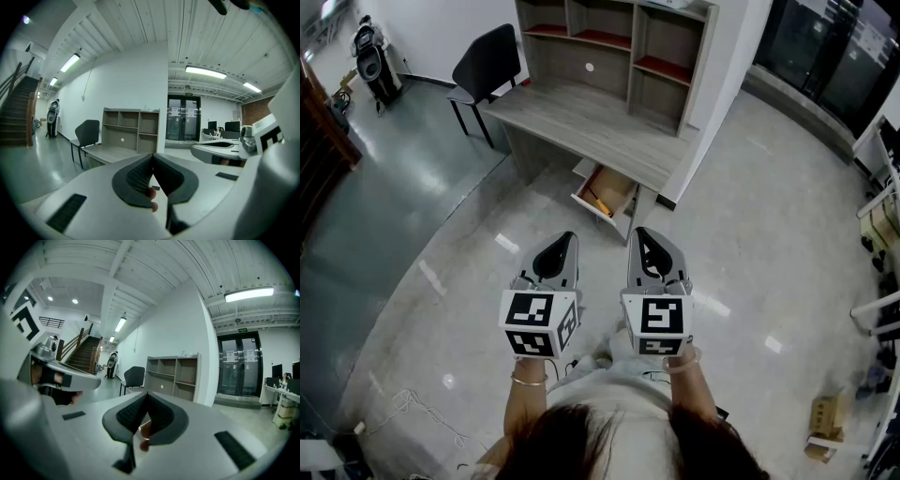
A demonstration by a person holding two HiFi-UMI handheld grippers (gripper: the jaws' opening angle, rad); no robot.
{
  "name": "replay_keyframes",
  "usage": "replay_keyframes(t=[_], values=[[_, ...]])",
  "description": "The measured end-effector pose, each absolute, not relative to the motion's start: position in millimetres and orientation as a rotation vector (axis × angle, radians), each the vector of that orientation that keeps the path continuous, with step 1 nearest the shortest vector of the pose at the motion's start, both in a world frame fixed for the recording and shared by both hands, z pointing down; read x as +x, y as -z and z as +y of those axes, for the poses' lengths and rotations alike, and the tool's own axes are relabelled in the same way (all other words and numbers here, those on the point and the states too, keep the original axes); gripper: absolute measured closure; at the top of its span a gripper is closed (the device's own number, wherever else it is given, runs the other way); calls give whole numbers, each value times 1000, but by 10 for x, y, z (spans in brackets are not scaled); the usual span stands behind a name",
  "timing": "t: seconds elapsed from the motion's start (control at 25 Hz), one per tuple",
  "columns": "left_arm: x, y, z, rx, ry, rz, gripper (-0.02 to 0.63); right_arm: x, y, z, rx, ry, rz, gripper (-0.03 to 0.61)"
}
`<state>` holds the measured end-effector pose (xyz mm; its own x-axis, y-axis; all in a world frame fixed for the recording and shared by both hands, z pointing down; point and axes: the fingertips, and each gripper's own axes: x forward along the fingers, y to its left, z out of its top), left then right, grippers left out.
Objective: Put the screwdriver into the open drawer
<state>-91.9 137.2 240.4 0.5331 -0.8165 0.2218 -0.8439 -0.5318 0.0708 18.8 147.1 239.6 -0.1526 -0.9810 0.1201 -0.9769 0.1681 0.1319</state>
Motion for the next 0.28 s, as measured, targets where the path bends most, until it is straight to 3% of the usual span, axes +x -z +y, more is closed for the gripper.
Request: replay_keyframes(t=[0.28], values=[[-938, -2397, 1401, 2603, -245, -1414, 597, 147, -2390, 1487, 1911, 17, -2261, 551]])
